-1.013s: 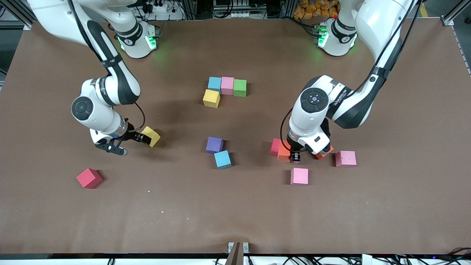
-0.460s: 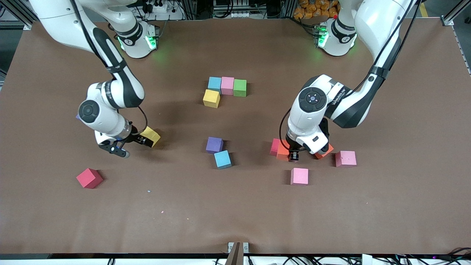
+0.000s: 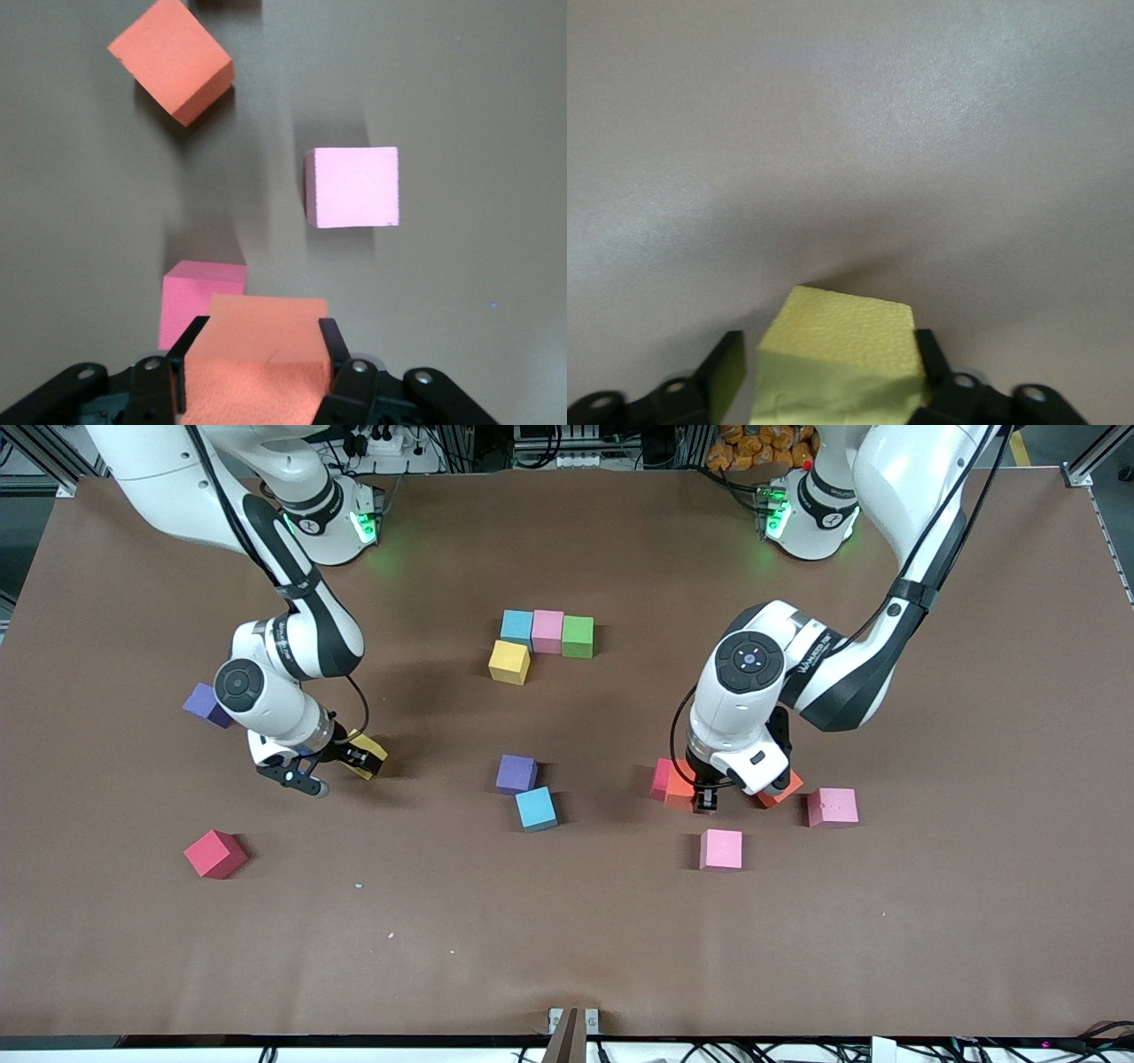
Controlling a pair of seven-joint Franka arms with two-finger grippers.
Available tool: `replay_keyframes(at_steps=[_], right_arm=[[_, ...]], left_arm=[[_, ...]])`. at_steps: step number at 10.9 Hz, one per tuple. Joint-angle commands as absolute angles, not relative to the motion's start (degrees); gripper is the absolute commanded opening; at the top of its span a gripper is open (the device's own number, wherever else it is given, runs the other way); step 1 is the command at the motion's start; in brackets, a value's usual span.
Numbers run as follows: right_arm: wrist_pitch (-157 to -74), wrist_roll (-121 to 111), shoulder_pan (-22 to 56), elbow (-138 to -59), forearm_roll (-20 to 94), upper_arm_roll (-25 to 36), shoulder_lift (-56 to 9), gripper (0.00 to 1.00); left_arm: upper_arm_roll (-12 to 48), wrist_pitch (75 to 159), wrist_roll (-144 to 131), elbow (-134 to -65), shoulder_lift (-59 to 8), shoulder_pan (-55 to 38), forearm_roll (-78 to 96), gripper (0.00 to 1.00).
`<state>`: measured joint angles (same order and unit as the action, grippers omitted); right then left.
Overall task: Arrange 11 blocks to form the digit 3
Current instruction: 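Carry the yellow block to the group and set it below the first yellow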
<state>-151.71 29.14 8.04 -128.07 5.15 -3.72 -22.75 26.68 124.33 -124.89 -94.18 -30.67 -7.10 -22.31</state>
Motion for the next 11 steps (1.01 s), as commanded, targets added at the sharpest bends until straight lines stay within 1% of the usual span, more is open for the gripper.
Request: replay_keyframes(at_steps=[1,2,3,6,9,10,11], right_arm=[[-152.84,30.76,8.61,-128.94,3.78,-3.34,-22.59,0.43],[-152.32,30.76,9.48,-128.67,3.87,-3.43,-22.5,0.32],[-152.31,30.76,10.01,-128.5,3.87,-3.43,-22.41,0.28],[-149.78,30.5,13.44,-126.84,3.96,-3.52,-21.71,0.26],[-140.13,30.67,17.12,-121.92,3.96,-3.78,-20.31,0.26],[-138.27,30.76,18.18,-120.86,4.13,-3.87,-19.87,0.26],[-138.08,31.28,19.5,-120.41,4.48,-4.04,-19.86,0.26]], left_arm=[[26.72,121.91,-122.96,-93.34,-30.5,-7.29,-21.36,0.5],[26.72,121.73,-122.0,-93.43,-30.5,-7.03,-21.27,0.5],[26.72,121.21,-120.43,-93.43,-30.59,-6.68,-21.18,0.5],[26.72,121.2,-117.16,-93.51,-30.94,-6.24,-19.51,0.5],[26.72,121.2,-117.16,-93.43,-30.94,-6.5,-18.63,0.5],[26.72,121.2,-117.16,-93.43,-31.2,-6.59,-18.63,0.5],[26.72,121.2,-116.98,-93.43,-31.29,-6.5,-18.63,0.5]])
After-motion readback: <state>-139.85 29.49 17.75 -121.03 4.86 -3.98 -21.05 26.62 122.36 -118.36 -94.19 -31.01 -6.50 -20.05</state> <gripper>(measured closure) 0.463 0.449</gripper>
